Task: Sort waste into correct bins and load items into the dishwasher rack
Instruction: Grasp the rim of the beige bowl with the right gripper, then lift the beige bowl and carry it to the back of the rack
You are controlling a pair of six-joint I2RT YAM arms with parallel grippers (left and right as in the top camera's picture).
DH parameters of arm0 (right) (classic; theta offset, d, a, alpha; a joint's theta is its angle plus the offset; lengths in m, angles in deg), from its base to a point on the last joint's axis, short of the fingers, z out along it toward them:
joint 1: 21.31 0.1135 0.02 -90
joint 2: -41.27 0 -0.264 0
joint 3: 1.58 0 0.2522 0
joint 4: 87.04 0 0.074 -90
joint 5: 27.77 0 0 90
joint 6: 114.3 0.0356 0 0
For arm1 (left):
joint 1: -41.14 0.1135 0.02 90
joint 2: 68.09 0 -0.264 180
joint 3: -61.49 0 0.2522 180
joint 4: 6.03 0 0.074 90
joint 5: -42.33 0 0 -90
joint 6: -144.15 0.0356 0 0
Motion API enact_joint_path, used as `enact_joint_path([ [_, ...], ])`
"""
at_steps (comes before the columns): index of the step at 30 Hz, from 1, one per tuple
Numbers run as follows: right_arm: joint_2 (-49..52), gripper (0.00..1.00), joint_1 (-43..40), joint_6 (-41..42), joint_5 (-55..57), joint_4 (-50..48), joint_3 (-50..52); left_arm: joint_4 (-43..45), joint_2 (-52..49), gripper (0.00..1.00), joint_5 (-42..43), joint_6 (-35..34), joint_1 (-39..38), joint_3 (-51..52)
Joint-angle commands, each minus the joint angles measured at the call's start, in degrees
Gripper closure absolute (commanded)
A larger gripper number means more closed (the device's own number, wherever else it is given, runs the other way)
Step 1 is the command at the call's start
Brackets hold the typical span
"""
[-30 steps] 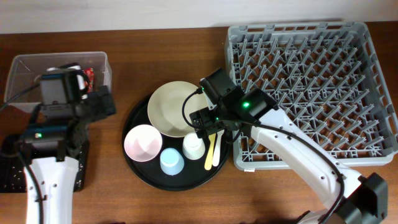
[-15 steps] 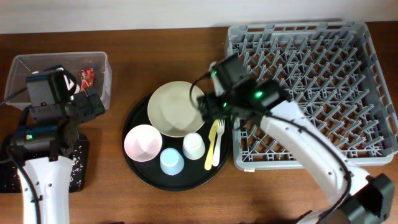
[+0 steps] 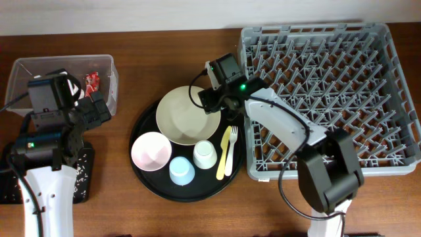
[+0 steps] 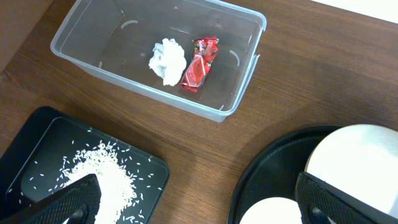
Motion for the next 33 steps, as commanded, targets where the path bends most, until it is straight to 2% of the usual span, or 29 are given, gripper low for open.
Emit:
enact_joint_path([
  [1,3.0,0.17,1.1,-2.1,0.7,-1.4,-0.9,0.1,0.3,0.01,-0.6,0.2,0.2,-0.8],
  [5,5.2,0.21,2.5,-2.1,3.5,-4.0,-0.9,0.1,0.3,0.01,-0.6,0.2,0.2,-0.8],
  [6,5.9,0.28,2.8,-2.1,3.5,-5.0,-0.9,0.1,0.3,0.01,-0.6,0.2,0.2,-0.8],
  [8,6.8,0.37,2.8,-2.1,3.6,-5.3,-0.9,0.1,0.3,0.01,-0.6,0.2,0.2,-0.8],
  [13,8.0,0.38,2.8,-2.1,7.7,-5.9,-0.8,0.1,0.3,0.01,-0.6,0.2,0.2,-0.8],
  [16,8.0,0.62,2.8,-2.0,7.8,-6.0,-0.8,0.1,0.3,0.01,-0.6,0.2,0.2,-0.8],
  [18,8.0,0.74,2.8,-2.0,7.8,-6.0,-0.8,0.1,0.3,0.01,-0.6,0.2,0.2,-0.8],
  [22,8.0,0.75,2.8,-2.0,7.8,-5.7,-0.8,0.1,0.3,0.01,-0.6,0.2,0.2,-0.8],
  [23,8.0,0.82,2.8,-2.0,7.9,-5.7,-0.8,0.1,0.3,0.01,-0.6,0.2,0.2,-0.8],
  [24,8.0,0.94,2.8,-2.1,8.1,-5.8,-0.8,0.1,0.3,0.01,-0.6,0.2,0.2,-0.8],
  [28,7.9,0.96,2.8,-3.7,8.0,-5.8,-1.3,0.1,0.3,0.01,-0.6,0.2,0.2,-0.8],
  [33,4.8,0.96,2.8,-3.7,8.0,-5.5,-6.6,0.1,0.3,0.01,-0.6,0.2,0.2,-0.8],
])
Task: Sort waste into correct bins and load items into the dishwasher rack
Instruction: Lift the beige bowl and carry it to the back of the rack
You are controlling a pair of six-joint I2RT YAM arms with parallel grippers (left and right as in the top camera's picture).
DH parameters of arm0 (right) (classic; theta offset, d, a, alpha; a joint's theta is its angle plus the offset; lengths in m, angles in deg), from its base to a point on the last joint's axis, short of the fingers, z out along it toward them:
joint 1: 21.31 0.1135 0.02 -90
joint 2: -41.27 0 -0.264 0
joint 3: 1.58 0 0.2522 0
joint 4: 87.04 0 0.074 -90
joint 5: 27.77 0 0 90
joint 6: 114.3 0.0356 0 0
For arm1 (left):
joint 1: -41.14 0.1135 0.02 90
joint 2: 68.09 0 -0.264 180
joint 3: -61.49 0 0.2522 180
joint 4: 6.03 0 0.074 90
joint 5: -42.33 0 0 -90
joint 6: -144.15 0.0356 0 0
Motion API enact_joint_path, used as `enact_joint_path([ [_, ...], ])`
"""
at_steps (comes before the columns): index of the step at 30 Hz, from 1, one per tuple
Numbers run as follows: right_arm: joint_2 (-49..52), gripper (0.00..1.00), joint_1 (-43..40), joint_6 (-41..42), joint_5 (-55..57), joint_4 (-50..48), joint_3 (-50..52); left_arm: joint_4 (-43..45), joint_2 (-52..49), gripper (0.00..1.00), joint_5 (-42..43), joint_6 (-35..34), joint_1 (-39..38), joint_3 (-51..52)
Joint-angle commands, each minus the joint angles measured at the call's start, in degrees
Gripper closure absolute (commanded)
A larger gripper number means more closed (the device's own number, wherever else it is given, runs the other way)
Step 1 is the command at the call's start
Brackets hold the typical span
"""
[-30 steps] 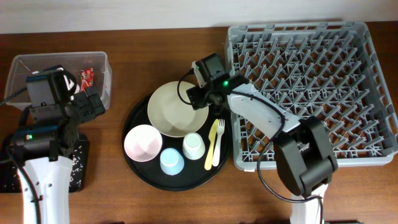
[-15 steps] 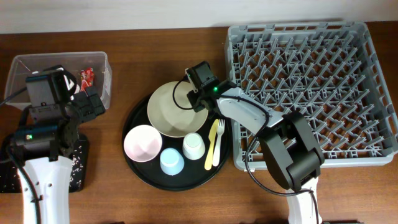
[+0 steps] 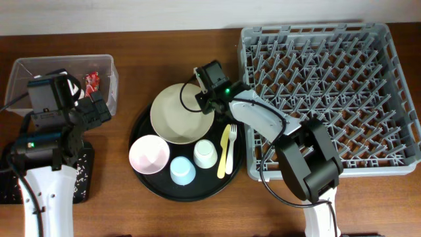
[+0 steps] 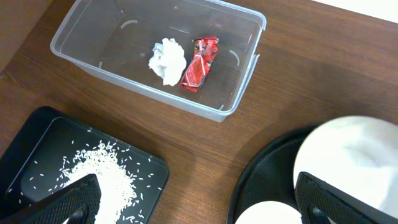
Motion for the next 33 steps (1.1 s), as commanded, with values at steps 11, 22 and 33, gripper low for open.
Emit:
enact_joint_path([
  [11,-19.0,0.96,-0.4,-0.7,18.9,20.7,-23.5,0.1,0.3,0.01,-0.6,0.2,0.2,-0.8],
  [22,-35.3,0.96,-29.4,-7.9,39.7,34.7,-24.8,0.1,0.3,0.01,-0.6,0.2,0.2,-0.8],
  [33,-12.6,0.96,-38.3,-18.5,72.1,9.9,-24.6,-0.1,0.3,0.01,-0.6,0.2,0.2,-0.8],
])
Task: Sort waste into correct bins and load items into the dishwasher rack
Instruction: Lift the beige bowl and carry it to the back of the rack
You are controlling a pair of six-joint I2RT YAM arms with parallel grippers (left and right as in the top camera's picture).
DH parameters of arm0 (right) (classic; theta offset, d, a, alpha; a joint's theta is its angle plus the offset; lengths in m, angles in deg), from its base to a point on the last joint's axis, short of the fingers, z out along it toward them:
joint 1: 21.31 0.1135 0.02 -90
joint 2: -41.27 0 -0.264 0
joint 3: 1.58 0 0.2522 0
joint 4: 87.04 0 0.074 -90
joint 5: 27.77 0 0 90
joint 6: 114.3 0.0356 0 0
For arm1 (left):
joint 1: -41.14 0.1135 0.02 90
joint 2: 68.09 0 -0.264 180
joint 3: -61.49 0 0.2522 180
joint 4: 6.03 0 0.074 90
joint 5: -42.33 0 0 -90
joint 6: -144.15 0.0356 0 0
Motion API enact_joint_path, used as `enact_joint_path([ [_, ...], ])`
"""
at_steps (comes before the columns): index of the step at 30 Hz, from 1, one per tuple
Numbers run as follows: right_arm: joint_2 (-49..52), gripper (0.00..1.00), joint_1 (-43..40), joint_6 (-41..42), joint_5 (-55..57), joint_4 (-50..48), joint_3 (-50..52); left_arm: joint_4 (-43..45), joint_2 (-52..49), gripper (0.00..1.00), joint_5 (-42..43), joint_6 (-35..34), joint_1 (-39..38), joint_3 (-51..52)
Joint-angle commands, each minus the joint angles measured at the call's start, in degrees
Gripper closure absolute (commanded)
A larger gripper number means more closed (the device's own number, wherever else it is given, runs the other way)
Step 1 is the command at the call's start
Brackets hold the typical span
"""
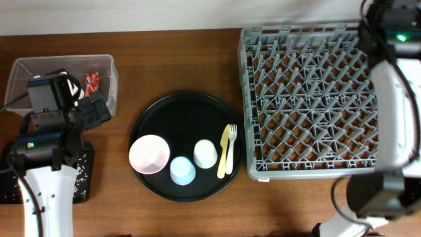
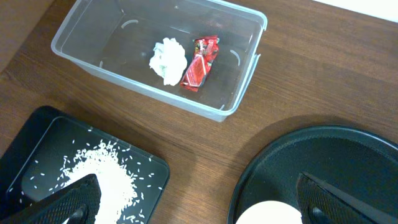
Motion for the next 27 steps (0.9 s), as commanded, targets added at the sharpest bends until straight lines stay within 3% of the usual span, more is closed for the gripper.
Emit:
enact_joint_path([
  [1,7.5,0.96,-0.2,-2.3,14.1,-2.7,-0.6,-0.1,0.3,0.01,-0.6,0.2,0.2,-0.8],
  [5,13.1,0.96,-0.2,-1.8,16.2,-6.6,-0.5,-0.1,0.3,0.01,-0.6,0.2,0.2,-0.8],
  [10,14.1,0.96,0.4,-2.6,5.0,-6.7,1.6,-0.1,0.3,0.01,-0.6,0.2,0.2,-0.8],
  [14,13.8,0.96,0.6,-3.8,5.6,-6.6,3.1,-0.1,0.3,0.01,-0.6,0.2,0.2,-0.8],
  [18,11.1,0.96,1.4,-4.1,5.2,-2.4,3.3,-0.1,0.3,0.01,-0.6,0.2,0.2,-0.8],
  [22,9.7,0.96,4.1,-7.4,-3.3,1.4,5.1,-0.1,0.3,0.01,-0.6,0.2,0.2,-0.8],
  [27,9.7,0.96,7.4,-15.0,-5.5,-9.5,18.7,-0.1,0.3,0.01,-0.6,0.2,0.2,-0.8],
])
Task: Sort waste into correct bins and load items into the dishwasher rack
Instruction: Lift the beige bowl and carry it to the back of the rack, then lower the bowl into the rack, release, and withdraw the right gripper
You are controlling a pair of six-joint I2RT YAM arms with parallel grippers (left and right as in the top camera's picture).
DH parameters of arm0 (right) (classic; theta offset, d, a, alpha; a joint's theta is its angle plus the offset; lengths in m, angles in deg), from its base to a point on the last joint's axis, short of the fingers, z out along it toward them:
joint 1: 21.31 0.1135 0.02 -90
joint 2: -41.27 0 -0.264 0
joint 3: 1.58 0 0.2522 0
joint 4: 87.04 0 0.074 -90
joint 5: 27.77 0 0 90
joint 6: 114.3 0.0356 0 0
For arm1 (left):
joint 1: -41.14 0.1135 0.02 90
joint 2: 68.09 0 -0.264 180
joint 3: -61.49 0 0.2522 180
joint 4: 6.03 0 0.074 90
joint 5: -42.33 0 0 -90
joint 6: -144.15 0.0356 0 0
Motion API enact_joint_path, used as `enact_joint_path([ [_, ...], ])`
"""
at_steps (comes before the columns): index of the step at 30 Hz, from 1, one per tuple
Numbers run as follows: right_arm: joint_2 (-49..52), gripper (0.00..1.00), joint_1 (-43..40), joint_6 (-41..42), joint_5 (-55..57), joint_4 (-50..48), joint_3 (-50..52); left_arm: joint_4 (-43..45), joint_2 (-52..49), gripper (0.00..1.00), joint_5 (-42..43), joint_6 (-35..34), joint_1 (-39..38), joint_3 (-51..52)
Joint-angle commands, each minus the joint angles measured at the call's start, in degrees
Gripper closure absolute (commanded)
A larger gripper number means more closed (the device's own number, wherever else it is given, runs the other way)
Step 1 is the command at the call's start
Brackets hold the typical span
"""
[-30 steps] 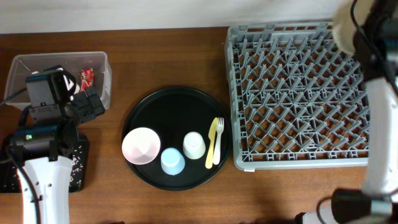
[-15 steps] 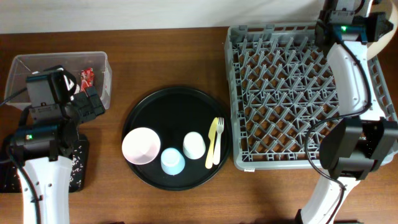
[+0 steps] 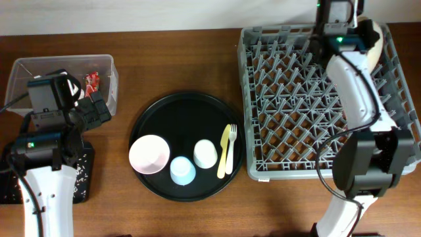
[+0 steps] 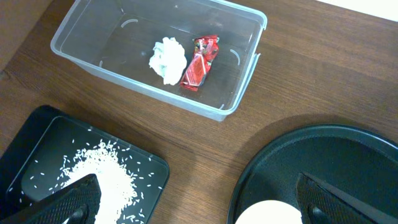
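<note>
A cream plate (image 3: 373, 41) stands on edge at the back right of the grey dishwasher rack (image 3: 309, 158). My right gripper (image 3: 358, 29) is against its rim and looks shut on it. The round black tray (image 3: 187, 105) holds a pink bowl (image 3: 150, 153), a blue cup (image 3: 181, 171), a pale cup (image 3: 205, 154) and two forks (image 3: 227, 150). My left gripper (image 4: 199, 205) hangs open over the wood between the bins and the tray (image 4: 323, 155), with nothing between its fingers (image 4: 68, 202).
A clear bin (image 4: 74, 59) at the back left holds a crumpled tissue (image 4: 166, 59) and a red wrapper (image 4: 199, 63). A black bin (image 4: 37, 143) with spilled rice (image 4: 102, 177) sits in front of it. Bare wood lies between the bins and the tray.
My right arm has shifted left along the rack's back edge, and the cream plate now shows standing in the rack's back right corner. The left arm has not moved.
My right gripper was at the rim of the cream plate on the tray, then had it slid a little to the left. Later the plate was gone from the tray and the arm was over the rack's far corner. Now the plate stands in the rack.
</note>
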Motion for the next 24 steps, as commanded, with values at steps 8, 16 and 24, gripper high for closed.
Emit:
enact_joint_path([
  [8,-0.1,0.96,8.8,-2.6,-10.9,-6.4,12.3,0.0,0.3,0.01,-0.6,0.2,0.2,-0.8],
  [16,-0.1,0.96,12.7,2.6,-14.8,-0.5,12.3,-0.1,0.3,0.01,-0.6,0.2,0.2,-0.8],
  [24,-0.1,0.69,14.7,8.3,-22.9,1.4,12.2,-0.1,0.3,0.01,-0.6,0.2,0.2,-0.8],
])
